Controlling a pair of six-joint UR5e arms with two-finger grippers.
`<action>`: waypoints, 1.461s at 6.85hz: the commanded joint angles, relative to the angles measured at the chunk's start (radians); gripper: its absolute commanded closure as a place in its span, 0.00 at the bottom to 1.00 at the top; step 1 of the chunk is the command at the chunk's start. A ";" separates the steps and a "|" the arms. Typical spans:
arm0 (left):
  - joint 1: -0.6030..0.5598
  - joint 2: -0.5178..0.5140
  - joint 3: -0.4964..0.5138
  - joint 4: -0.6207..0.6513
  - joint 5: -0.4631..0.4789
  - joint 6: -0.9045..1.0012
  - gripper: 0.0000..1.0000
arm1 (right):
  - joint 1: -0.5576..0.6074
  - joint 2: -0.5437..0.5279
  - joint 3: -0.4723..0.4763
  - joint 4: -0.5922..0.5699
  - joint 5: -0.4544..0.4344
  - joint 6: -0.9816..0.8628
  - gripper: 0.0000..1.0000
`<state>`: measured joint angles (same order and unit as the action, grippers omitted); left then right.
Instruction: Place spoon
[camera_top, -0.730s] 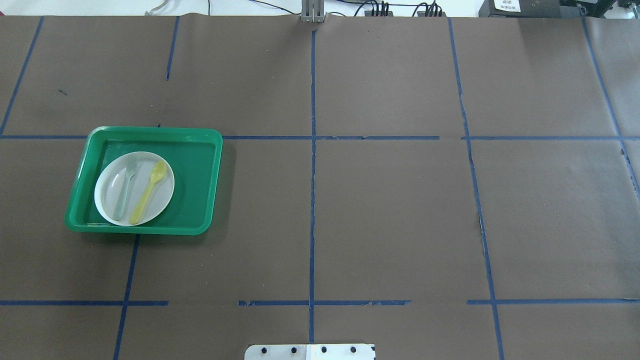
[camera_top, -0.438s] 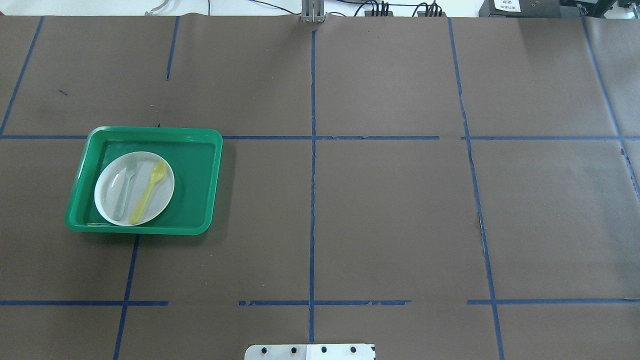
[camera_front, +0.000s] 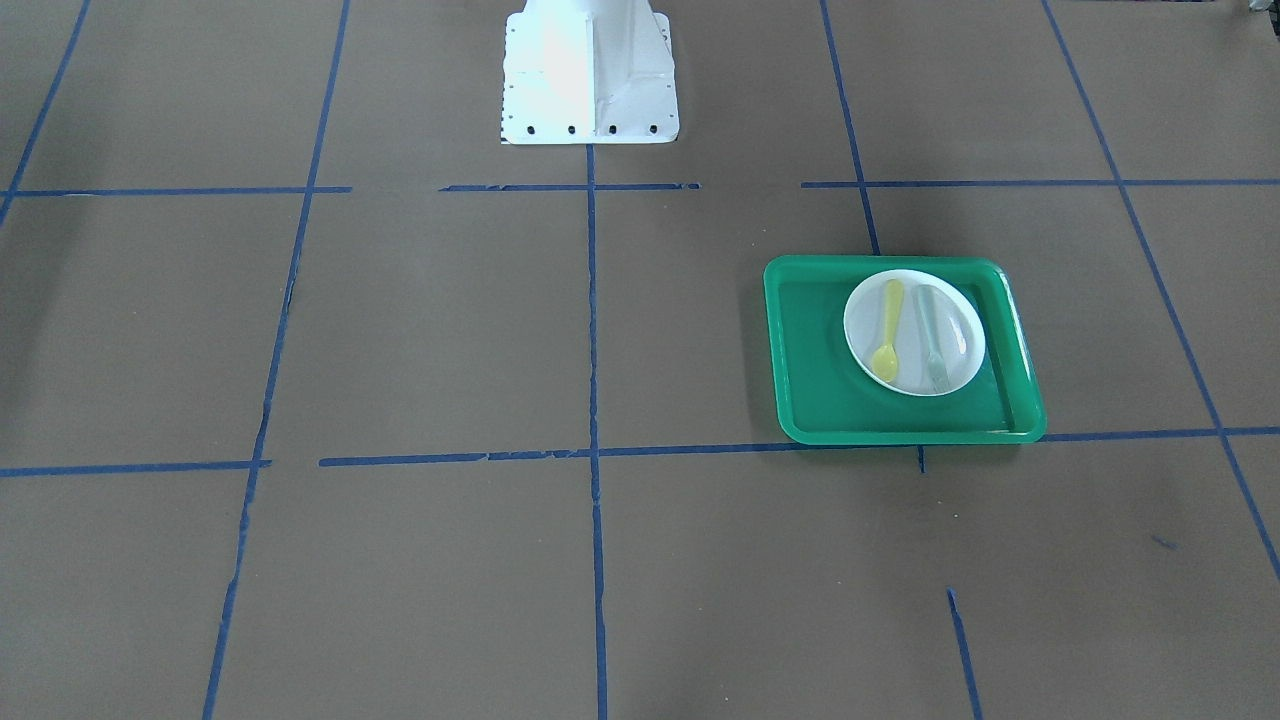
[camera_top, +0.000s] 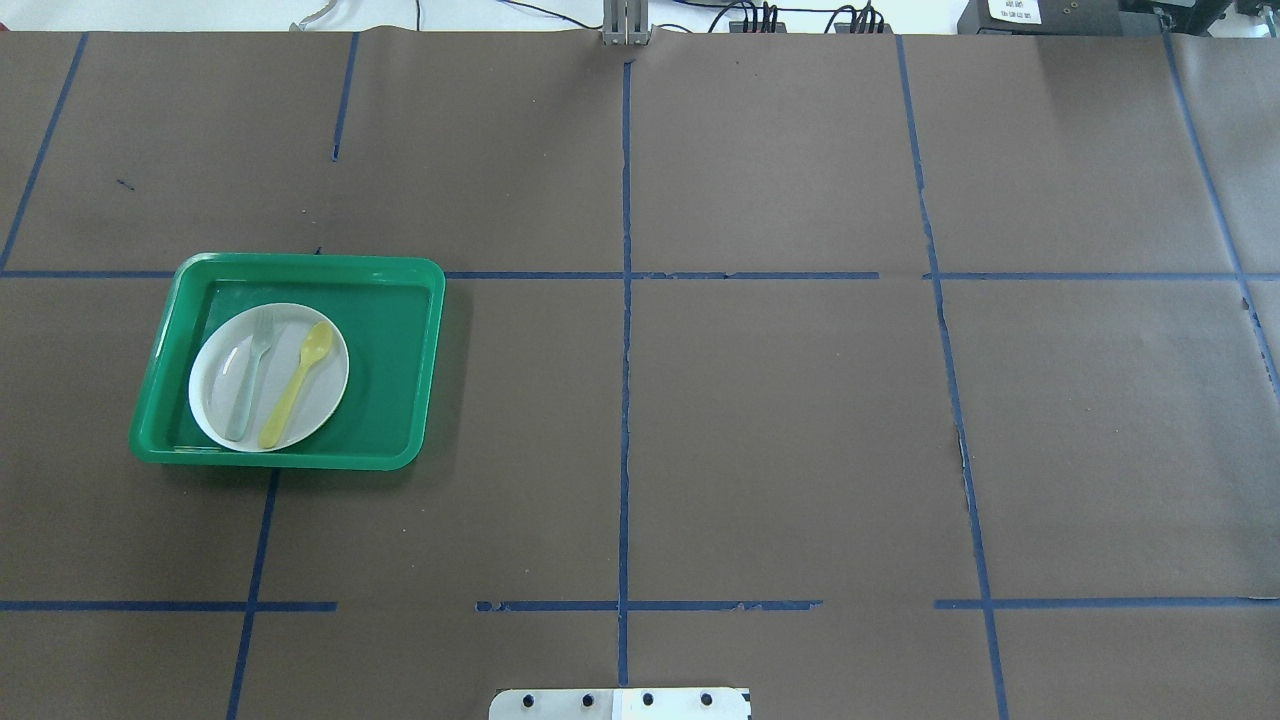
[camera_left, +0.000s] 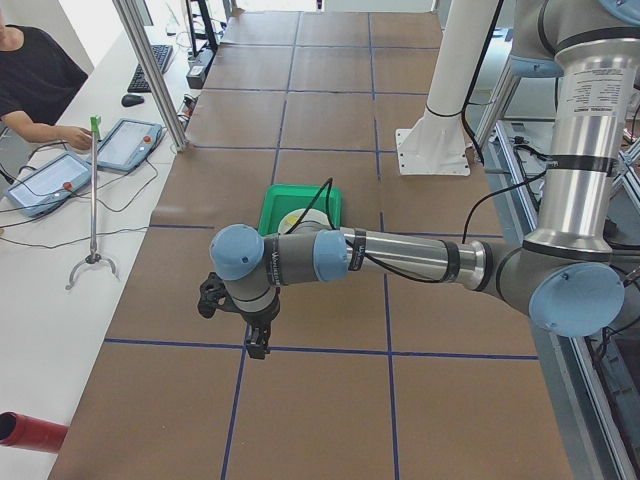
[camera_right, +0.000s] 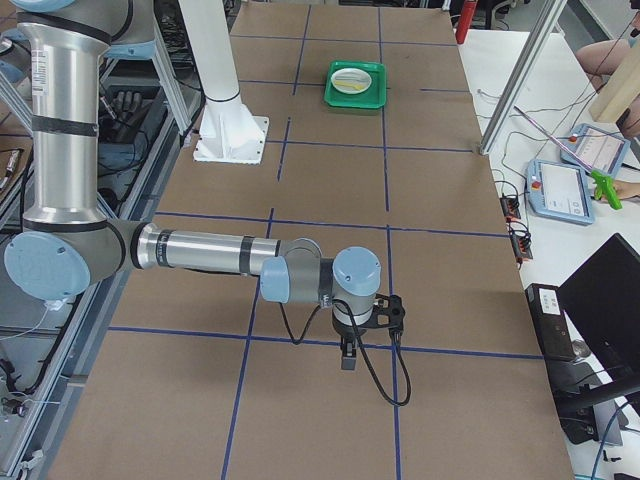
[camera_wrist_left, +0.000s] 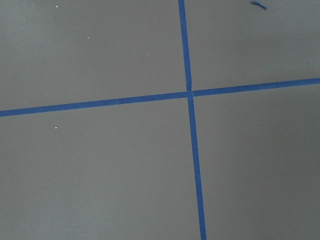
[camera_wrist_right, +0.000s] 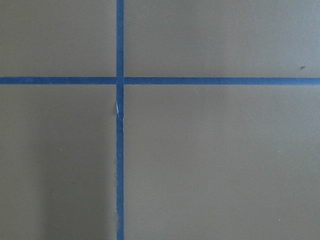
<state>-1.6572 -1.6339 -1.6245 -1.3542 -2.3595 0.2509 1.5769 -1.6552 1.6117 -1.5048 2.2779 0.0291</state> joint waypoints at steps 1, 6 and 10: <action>0.001 0.026 -0.009 -0.096 -0.006 0.004 0.00 | 0.000 0.000 0.000 0.000 -0.001 0.000 0.00; 0.309 -0.021 -0.044 -0.474 0.002 -0.464 0.00 | 0.000 0.000 0.000 0.000 0.000 0.000 0.00; 0.667 -0.145 -0.122 -0.571 0.160 -0.824 0.04 | 0.000 0.000 0.000 0.000 0.000 0.000 0.00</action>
<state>-1.0930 -1.7428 -1.7164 -1.9218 -2.2899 -0.5023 1.5769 -1.6551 1.6122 -1.5048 2.2780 0.0291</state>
